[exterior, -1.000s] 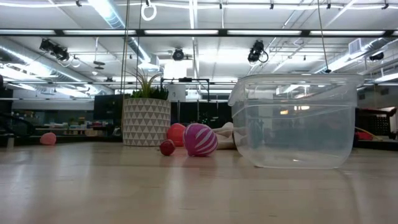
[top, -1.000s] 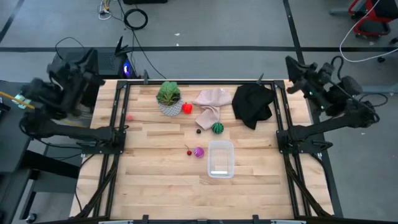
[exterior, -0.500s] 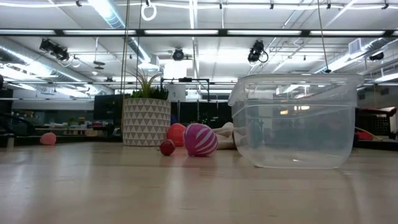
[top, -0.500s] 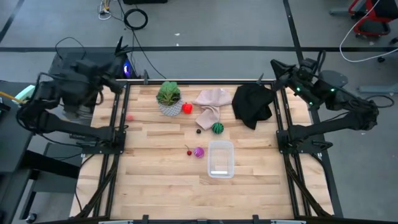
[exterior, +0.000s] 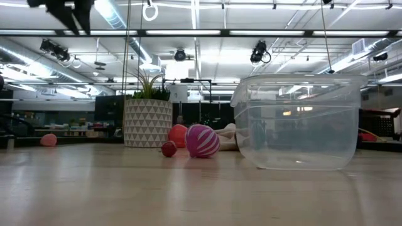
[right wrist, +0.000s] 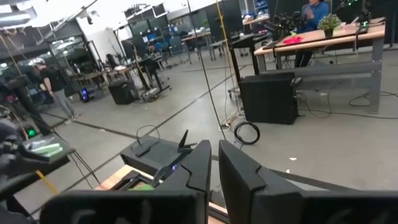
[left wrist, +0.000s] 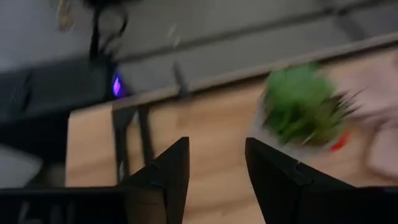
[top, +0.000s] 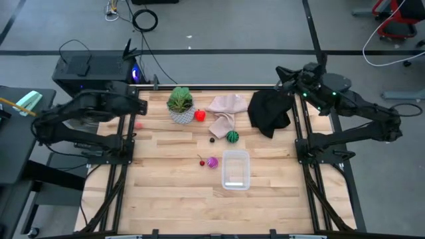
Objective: Pick and placing Produce into tupperware
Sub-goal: Put the pink peach into the transparent bin
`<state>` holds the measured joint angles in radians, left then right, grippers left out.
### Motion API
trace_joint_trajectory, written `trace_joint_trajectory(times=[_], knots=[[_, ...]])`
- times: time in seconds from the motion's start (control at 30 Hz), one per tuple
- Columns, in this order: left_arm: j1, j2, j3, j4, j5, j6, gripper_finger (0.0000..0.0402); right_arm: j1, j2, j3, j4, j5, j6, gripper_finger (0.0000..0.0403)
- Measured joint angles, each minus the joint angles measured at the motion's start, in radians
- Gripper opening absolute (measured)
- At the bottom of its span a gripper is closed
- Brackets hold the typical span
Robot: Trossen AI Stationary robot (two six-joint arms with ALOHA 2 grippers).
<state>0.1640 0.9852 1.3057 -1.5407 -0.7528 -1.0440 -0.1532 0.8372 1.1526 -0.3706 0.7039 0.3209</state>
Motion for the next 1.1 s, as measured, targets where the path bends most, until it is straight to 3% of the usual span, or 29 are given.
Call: trace_joint_trajectory(times=[0.17, 0.37, 0.6, 0.87, 0.97, 1.1], knots=[[0.089, 0.002, -0.155, 0.024, 0.191, -0.053, 0.0165, -0.028, 0.027, 0.0, -0.003, -0.042, 0.021, 0.0038], [0.211, 0.003, -0.314, 0.155, 0.363, -0.001, 0.0165, -0.046, 0.053, 0.0, -0.015, -0.085, 0.021, 0.0038], [0.41, 0.003, -0.433, 0.21, 0.458, 0.166, 0.0165, -0.049, 0.085, -0.001, -0.029, -0.116, 0.021, 0.0038], [0.641, 0.003, -0.472, 0.334, 0.517, 0.302, 0.0165, -0.049, 0.109, -0.001, -0.061, -0.156, 0.022, 0.0038], [0.699, 0.016, -0.486, 0.397, 0.582, 0.324, 0.0165, -0.049, 0.113, -0.001, -0.066, -0.156, 0.025, 0.0038], [0.721, 0.061, -0.487, 0.401, 0.593, 0.34, 0.0165, -0.049, 0.112, -0.001, -0.068, -0.156, 0.046, 0.0038]])
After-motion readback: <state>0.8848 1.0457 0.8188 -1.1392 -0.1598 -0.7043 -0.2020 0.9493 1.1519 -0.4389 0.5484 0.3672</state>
